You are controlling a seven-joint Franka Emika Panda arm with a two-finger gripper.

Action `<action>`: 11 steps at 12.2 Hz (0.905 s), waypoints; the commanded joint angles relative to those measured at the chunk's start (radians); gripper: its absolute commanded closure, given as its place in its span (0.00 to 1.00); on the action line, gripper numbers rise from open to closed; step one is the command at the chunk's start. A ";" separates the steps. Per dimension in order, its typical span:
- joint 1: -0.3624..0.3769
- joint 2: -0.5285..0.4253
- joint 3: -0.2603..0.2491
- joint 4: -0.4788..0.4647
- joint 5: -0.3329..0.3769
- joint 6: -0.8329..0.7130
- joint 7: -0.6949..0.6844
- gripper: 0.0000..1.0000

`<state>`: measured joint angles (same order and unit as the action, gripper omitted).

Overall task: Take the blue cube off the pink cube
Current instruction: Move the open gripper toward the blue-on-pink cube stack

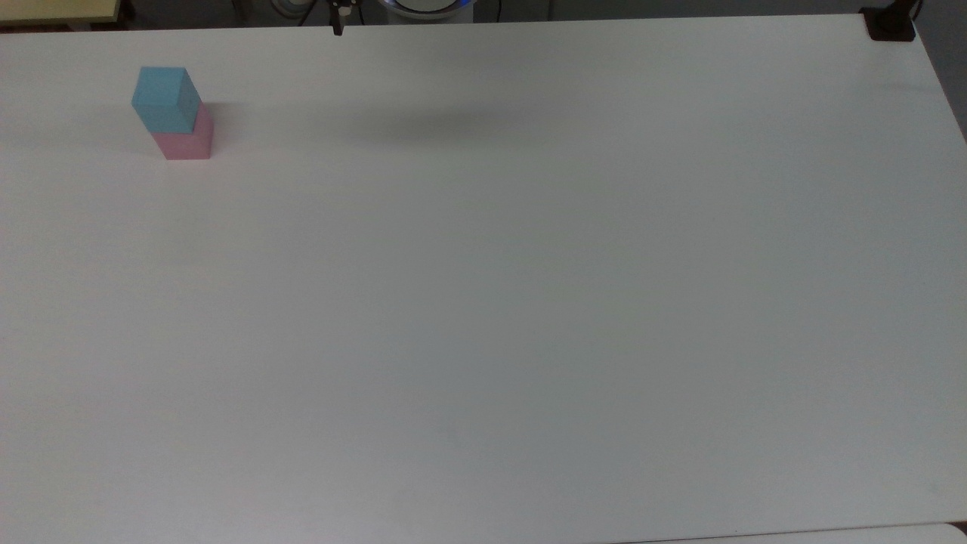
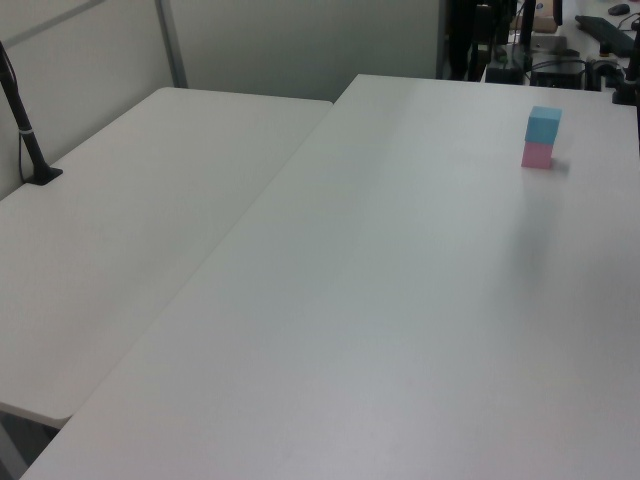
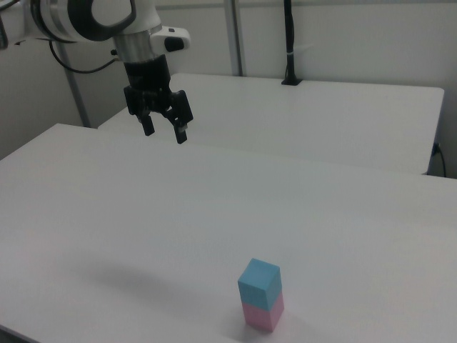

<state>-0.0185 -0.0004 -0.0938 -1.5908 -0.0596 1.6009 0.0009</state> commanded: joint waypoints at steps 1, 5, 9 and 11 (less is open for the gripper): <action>0.002 -0.003 0.000 0.012 0.006 -0.029 -0.016 0.00; -0.001 -0.003 0.000 0.012 0.007 -0.027 -0.016 0.00; -0.004 -0.003 0.000 0.012 0.024 -0.027 -0.018 0.00; -0.004 0.000 -0.001 0.008 0.009 -0.018 -0.089 0.00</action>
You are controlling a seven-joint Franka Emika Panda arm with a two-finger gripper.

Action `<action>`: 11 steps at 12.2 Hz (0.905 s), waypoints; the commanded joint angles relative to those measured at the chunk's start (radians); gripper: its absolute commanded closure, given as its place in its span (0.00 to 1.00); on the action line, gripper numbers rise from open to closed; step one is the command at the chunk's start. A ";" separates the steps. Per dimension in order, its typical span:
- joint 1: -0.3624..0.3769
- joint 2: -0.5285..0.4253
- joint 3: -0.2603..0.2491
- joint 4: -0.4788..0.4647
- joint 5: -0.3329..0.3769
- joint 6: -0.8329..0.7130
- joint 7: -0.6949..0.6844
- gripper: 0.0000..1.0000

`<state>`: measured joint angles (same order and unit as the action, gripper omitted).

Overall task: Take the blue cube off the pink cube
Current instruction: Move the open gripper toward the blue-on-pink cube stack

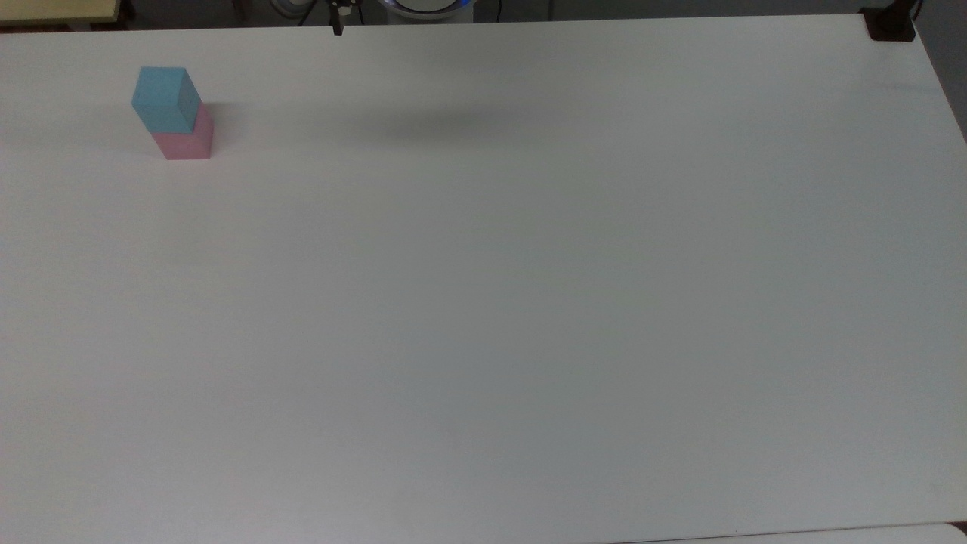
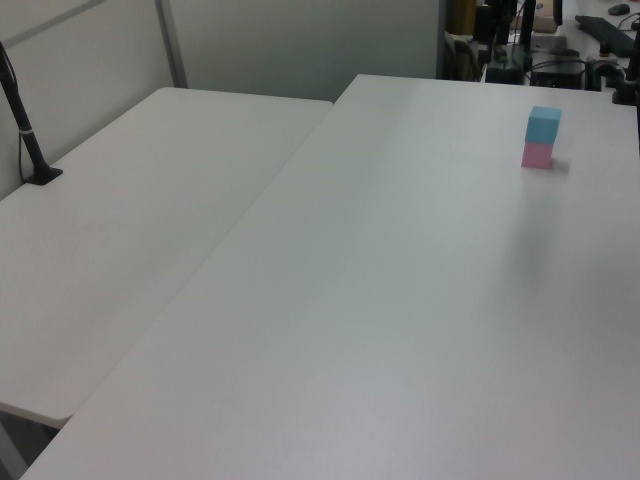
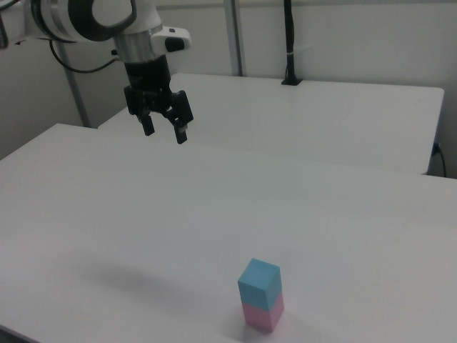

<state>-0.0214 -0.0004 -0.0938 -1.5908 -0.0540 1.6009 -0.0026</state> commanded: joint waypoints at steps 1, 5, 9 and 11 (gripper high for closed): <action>-0.005 0.000 -0.001 0.006 0.002 -0.018 -0.126 0.00; -0.063 -0.007 -0.014 0.006 -0.010 -0.051 -0.316 0.00; -0.161 -0.085 -0.029 -0.161 -0.052 -0.017 -0.393 0.00; -0.175 -0.102 -0.114 -0.254 -0.050 0.097 -0.470 0.00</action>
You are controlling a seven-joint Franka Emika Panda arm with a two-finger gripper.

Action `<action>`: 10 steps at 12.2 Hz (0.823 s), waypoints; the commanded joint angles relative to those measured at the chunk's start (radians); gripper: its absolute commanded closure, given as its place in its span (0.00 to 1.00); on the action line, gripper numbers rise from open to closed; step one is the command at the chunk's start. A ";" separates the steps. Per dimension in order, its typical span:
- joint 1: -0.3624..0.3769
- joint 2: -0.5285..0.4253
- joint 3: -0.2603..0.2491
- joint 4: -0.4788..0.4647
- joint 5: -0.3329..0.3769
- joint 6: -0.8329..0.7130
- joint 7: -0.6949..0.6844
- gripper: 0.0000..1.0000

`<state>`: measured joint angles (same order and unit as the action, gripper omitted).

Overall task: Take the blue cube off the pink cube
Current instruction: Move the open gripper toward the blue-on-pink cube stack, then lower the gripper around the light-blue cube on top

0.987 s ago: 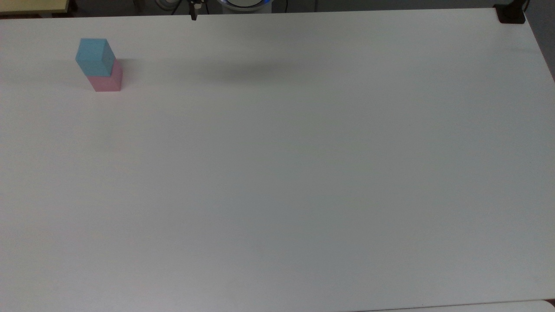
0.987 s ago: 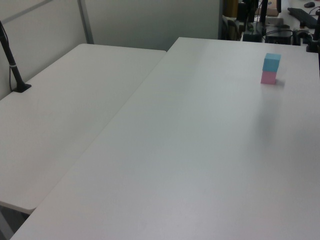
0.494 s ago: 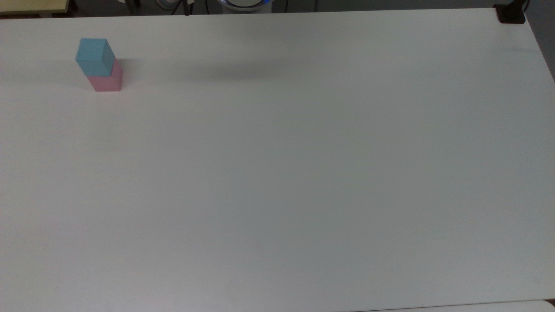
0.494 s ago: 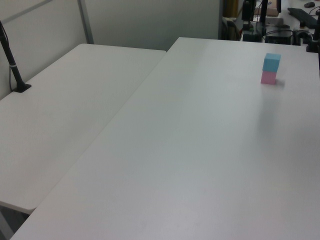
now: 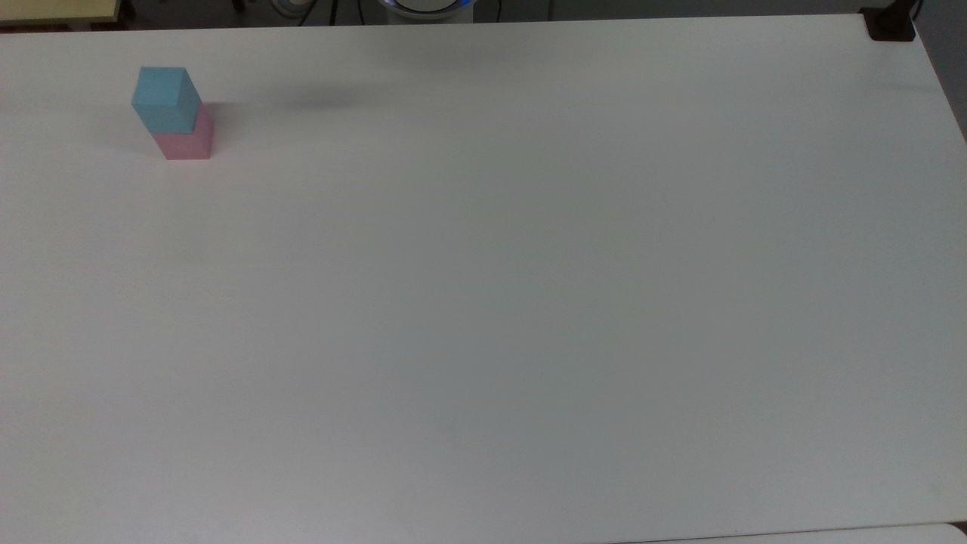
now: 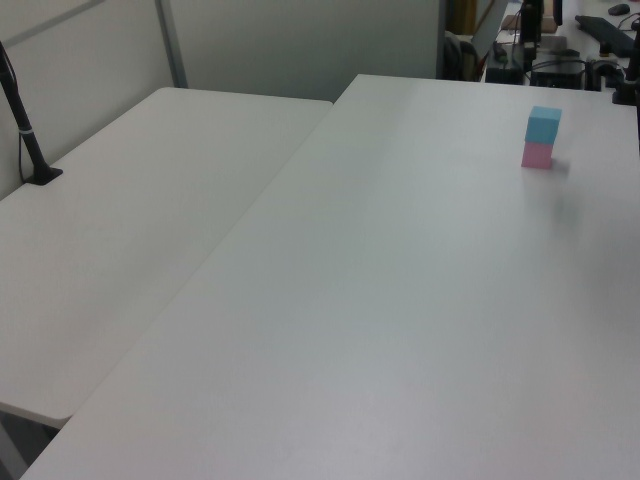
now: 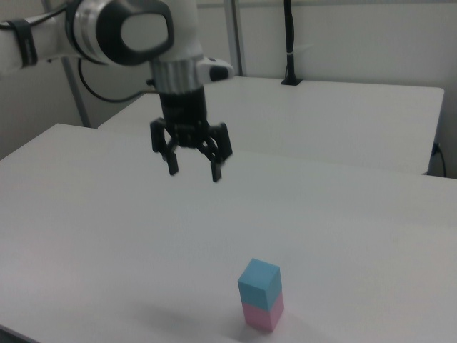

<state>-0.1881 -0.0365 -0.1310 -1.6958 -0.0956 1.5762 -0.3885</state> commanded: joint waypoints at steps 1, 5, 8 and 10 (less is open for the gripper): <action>-0.008 -0.062 -0.096 -0.178 -0.009 0.169 -0.090 0.00; -0.008 -0.042 -0.170 -0.277 -0.006 0.378 -0.099 0.00; -0.011 -0.033 -0.185 -0.335 -0.006 0.451 -0.099 0.00; -0.014 -0.022 -0.193 -0.369 -0.006 0.516 -0.101 0.00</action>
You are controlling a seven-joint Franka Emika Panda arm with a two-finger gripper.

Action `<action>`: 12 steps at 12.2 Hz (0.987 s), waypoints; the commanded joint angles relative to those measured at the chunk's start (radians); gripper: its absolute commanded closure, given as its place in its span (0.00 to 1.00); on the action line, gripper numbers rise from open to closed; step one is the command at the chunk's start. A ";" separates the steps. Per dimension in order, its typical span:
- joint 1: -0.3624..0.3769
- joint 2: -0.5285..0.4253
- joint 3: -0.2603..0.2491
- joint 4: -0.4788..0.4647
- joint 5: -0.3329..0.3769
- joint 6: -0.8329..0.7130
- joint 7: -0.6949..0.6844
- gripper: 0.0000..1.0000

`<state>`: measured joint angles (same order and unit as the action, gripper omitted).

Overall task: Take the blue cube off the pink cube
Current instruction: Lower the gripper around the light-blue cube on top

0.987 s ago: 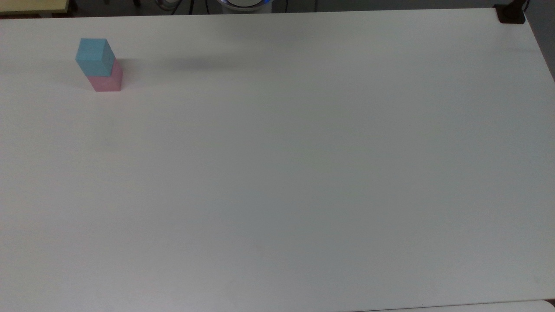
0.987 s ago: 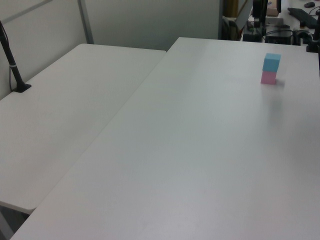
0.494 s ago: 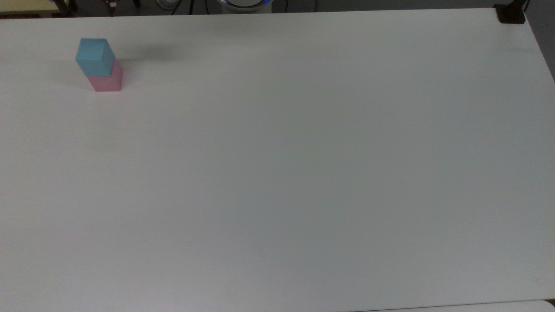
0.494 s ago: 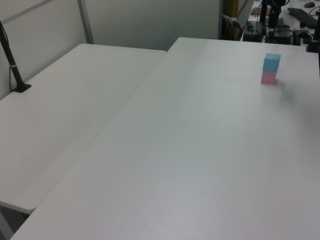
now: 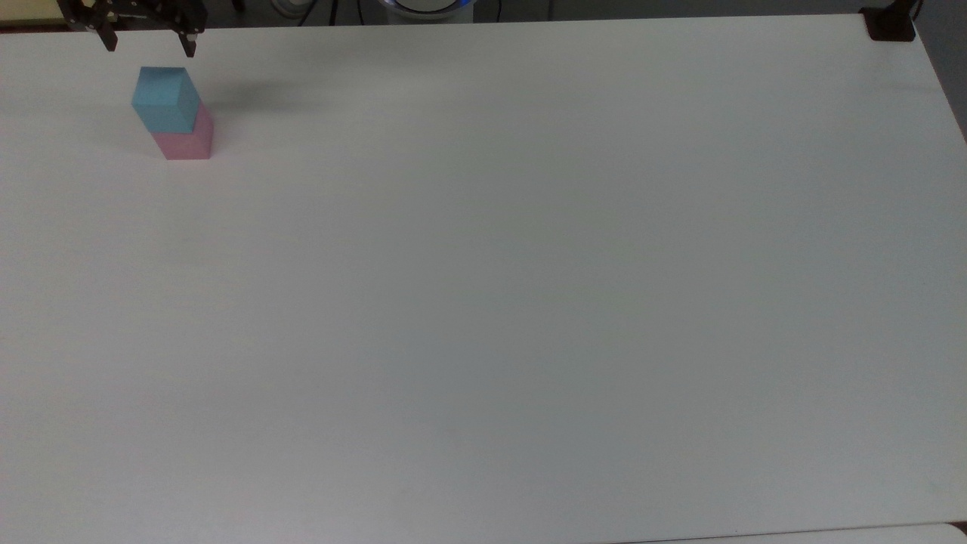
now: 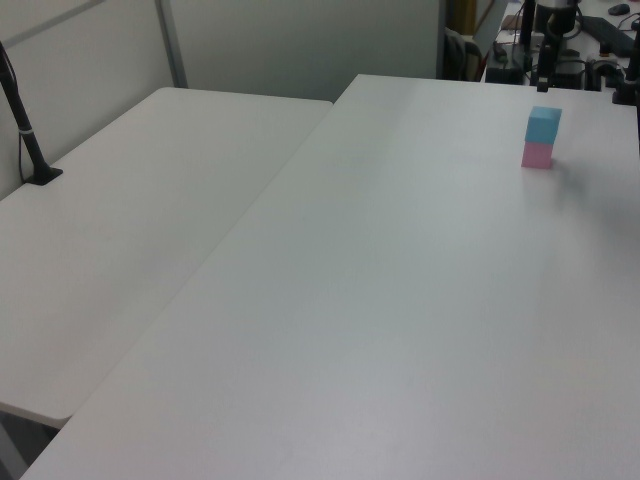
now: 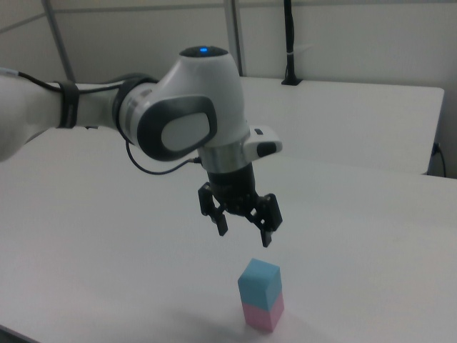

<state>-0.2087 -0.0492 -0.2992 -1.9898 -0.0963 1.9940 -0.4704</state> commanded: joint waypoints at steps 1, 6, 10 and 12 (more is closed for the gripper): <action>-0.003 0.003 -0.024 -0.093 -0.008 0.118 -0.027 0.00; -0.015 0.040 -0.024 -0.138 -0.010 0.222 -0.056 0.00; -0.017 0.077 -0.024 -0.190 -0.011 0.298 -0.074 0.02; -0.014 0.072 -0.024 -0.192 -0.008 0.292 -0.089 0.36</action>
<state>-0.2290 0.0375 -0.3201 -2.1583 -0.0964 2.2616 -0.5277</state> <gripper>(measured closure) 0.070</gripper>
